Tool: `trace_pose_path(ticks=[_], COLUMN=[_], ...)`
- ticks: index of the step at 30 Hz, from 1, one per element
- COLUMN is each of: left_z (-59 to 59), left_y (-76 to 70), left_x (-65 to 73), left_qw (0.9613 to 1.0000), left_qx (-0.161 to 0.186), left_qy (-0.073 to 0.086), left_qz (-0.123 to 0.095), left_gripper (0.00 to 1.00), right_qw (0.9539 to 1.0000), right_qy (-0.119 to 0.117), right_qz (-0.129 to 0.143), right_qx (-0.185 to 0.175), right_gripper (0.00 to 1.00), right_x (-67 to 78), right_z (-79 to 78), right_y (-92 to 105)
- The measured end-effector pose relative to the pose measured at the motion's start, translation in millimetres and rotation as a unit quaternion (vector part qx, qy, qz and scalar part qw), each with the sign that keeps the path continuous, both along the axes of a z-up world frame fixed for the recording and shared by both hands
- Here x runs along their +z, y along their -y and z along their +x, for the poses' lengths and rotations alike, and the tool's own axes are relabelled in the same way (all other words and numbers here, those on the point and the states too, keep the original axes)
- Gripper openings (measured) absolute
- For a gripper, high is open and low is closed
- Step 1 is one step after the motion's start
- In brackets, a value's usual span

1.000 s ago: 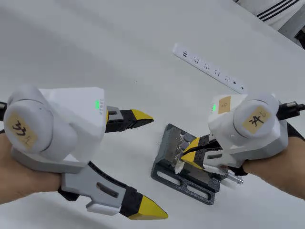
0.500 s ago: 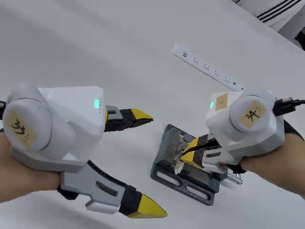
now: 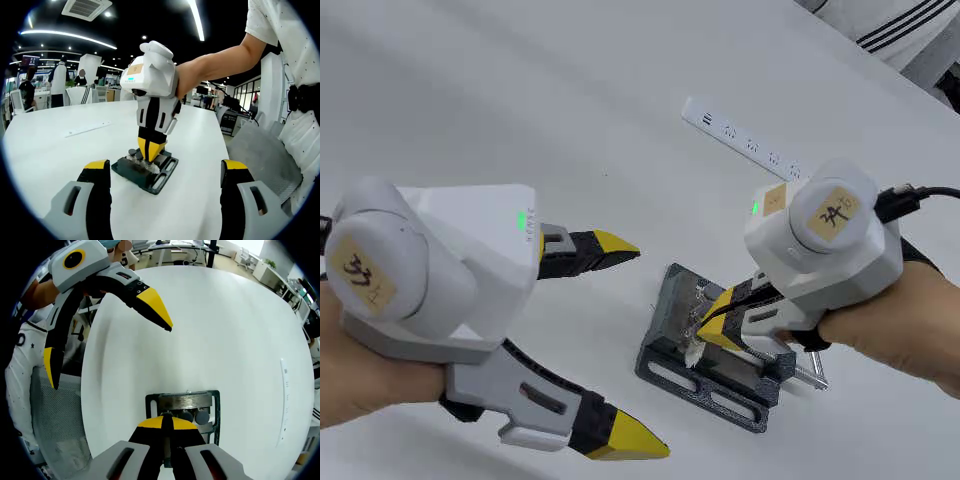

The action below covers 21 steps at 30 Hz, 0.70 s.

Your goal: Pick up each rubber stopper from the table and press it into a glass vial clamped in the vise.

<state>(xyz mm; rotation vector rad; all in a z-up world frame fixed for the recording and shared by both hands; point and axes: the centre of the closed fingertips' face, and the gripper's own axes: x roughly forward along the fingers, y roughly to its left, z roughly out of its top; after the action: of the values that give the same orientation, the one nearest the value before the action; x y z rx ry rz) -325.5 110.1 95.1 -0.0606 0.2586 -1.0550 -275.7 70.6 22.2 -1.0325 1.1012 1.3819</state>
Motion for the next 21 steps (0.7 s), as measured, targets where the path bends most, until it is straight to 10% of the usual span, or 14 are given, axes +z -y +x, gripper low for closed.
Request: trace_pose_path(ticks=[21], left_z=[-2.3], left_y=[-8.3], left_x=[7.9], left_qw=[0.9999], left_qx=[0.009], left_qy=[0.004], left_qz=[0.012], left_gripper=[0.90], right_qw=[0.9993], right_qy=[0.021], right_qz=[0.030], right_qx=[-0.005], right_gripper=[0.00], right_x=[3.2], right_z=[0.7], right_y=[0.6])
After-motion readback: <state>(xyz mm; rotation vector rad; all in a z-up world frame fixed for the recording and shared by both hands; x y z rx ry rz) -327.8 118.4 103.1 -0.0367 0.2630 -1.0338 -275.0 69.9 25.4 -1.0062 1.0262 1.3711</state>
